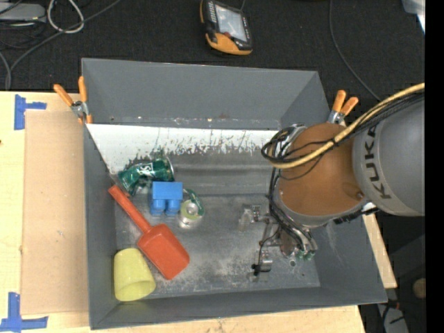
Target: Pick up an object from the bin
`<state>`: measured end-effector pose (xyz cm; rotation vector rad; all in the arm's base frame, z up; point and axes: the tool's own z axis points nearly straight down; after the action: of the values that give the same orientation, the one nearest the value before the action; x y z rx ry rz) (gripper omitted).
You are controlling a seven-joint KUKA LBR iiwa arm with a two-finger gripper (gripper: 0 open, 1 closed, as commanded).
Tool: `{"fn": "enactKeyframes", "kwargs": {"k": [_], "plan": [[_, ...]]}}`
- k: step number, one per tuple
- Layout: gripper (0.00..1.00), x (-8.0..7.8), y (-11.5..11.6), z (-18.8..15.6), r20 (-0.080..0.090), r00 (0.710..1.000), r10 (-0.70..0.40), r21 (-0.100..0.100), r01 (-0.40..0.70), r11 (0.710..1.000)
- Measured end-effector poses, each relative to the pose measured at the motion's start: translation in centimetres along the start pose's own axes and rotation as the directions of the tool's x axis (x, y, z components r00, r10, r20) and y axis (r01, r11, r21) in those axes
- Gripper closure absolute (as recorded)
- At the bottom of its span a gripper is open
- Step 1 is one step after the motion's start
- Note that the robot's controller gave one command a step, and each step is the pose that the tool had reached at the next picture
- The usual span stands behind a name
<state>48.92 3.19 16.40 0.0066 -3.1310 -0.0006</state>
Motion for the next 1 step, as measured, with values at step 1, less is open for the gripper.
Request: {"fn": "enactKeyframes", "kwargs": {"k": [1], "plan": [[0.00,-0.18,-0.02,-0.40,0.008,1.000,0.002,0.000,-0.002,1.000]]}}
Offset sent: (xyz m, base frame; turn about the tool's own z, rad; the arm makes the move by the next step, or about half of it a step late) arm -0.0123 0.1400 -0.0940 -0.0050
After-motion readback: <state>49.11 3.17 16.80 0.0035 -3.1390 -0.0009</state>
